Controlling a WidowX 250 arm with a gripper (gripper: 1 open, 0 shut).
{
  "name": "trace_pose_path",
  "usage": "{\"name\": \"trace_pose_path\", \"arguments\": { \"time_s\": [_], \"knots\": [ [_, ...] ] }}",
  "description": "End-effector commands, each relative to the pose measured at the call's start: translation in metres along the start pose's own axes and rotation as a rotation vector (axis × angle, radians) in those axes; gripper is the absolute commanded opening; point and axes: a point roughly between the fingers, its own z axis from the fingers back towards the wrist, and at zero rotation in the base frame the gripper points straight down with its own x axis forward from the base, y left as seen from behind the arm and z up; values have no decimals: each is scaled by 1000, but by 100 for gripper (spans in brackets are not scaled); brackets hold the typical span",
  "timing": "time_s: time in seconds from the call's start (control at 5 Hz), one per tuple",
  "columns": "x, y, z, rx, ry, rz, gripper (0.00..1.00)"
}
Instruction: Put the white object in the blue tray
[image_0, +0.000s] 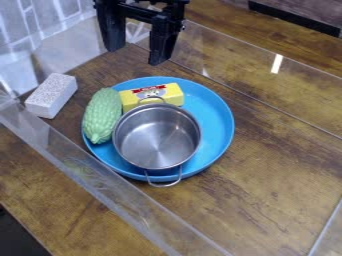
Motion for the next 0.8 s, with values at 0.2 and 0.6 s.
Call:
{"name": "trace_pose_path", "arguments": {
  "time_s": [0.2,0.6],
  "knots": [
    [-22,20,-12,12,36,2,100],
    [-39,42,-3,25,14,24,100]
  ]
}}
